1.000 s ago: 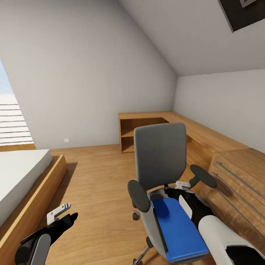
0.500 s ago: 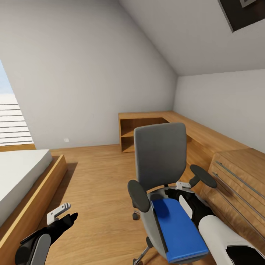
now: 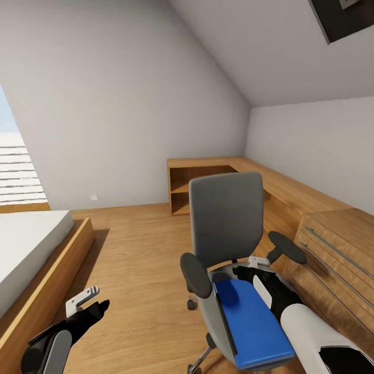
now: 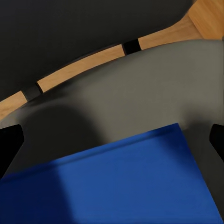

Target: In the bedroom, organize the workspace by keeping the computer under the desk, ensuring the monitor is on the desk, placing the keyboard on the desk next to the monitor, placing the mouse on the desk next to the keyboard, moving the folder from the swivel chair onto the desk next to the mouse, stacking the notebook on top of the folder with the pen on top of the notebook, and positioning the swivel chair next to the desk.

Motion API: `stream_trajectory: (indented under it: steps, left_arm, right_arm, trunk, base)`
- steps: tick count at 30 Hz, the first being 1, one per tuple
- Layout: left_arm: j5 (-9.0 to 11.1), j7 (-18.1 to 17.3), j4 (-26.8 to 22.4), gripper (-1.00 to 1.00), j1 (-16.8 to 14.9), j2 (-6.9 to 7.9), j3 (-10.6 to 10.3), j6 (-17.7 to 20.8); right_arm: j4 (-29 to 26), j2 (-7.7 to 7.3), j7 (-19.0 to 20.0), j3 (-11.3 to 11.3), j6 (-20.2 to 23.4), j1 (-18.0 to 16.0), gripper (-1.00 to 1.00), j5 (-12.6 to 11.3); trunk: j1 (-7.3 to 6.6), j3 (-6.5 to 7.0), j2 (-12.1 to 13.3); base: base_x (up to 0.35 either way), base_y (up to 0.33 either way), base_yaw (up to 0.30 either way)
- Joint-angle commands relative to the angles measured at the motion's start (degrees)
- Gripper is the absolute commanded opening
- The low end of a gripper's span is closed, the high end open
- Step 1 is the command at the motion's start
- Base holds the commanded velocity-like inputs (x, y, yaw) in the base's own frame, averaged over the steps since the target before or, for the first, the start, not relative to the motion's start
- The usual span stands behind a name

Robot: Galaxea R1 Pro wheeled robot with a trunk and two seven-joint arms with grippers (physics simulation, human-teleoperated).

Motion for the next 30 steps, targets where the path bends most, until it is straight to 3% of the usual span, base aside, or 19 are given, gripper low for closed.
stream_trajectory:
  steps: [1,8,30]
  left_arm:
    - [0.61,0.46,-0.07,1.00,-0.05,-0.04,0.07,0.00]
    - [0.61,0.56,-0.07,1.00,-0.05,-0.11,0.00,-3.25]
    - [0.61,0.46,0.01,1.00,-0.05,-0.08,-0.20,-4.49]
  right_arm:
    - [-0.12,-0.03,-0.28,0.23,0.28,-0.02,1.00,-0.59]
    - [-0.13,-0.06,-0.32,0.22,0.28,-0.02,1.00,-0.55]
    - [-0.22,-0.08,-0.36,0.15,0.28,-0.02,1.00,-0.54]
  trunk:
    - [0.22,-0.24,-0.44]
    - [1.76,-1.50,-3.25]
    - [1.76,-1.50,-3.25]
  base:
    - [0.000,0.000,0.000]
    - [0.000,0.000,0.000]
    - [0.031,0.000,0.000]
